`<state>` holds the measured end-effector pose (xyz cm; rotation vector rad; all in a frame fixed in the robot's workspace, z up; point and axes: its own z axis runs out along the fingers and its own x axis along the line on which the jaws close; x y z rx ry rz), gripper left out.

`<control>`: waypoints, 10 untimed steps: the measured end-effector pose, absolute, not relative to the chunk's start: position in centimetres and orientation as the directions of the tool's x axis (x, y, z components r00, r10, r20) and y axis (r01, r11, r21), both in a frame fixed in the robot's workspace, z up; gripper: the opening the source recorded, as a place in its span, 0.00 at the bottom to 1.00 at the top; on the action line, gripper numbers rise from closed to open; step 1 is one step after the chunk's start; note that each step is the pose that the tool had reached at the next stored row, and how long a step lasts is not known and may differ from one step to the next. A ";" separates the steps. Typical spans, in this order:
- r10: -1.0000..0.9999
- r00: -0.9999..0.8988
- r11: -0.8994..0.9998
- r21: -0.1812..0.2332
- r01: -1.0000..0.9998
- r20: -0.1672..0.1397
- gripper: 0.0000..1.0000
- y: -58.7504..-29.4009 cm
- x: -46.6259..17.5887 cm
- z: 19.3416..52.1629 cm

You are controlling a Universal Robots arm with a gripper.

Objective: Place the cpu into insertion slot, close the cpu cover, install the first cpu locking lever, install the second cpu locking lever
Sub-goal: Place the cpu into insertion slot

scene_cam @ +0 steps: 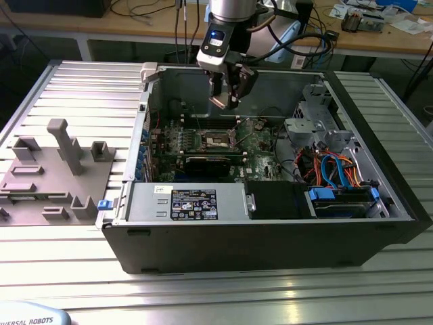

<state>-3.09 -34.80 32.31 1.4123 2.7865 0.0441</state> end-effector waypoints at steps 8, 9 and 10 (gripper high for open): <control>0.813 -0.583 0.583 0.033 0.812 -0.003 0.54 -34.8 -3.1 32.3; 0.813 -0.583 0.582 0.033 0.812 -0.003 0.54 -34.8 -3.1 32.3; 0.813 -0.582 0.582 0.033 0.813 -0.003 0.54 -34.8 -3.1 32.3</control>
